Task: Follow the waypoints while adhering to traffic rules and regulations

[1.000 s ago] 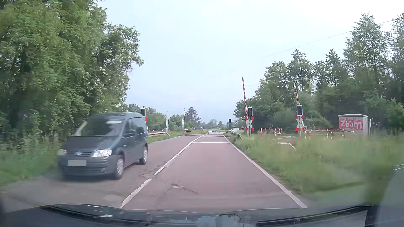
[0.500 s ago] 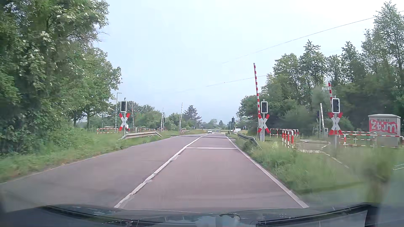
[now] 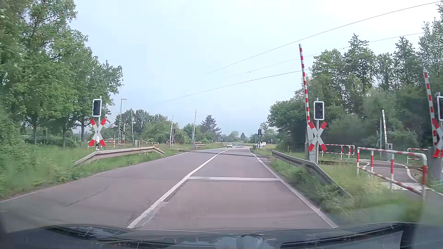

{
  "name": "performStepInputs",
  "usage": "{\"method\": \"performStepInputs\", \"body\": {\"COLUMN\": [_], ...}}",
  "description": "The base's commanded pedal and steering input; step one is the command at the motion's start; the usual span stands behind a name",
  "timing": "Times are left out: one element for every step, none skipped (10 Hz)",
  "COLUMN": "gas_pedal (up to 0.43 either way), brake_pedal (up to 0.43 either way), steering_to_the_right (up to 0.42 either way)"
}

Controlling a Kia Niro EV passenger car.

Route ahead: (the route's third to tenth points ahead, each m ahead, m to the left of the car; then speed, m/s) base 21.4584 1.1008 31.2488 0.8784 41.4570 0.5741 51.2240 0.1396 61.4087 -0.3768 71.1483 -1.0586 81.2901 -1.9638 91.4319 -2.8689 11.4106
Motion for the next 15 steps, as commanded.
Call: {"method": "performStepInputs", "body": {"gas_pedal": [0.047,0.059,0.067,0.079,0.087,0.087,0.087,0.118,0.118,0.118,0.118,0.13,0.13,0.13,0.13], "brake_pedal": [0.0,0.0,0.0,0.0,0.0,0.0,0.0,0.0,0.0,0.0,0.0,0.0,0.0,0.0,0.0], "steering_to_the_right": [0.001,0.003,0.006,0.01,0.012,0.014,0.014,0.015,0.016,0.016,0.016,0.015,0.014,0.014,0.013]}}
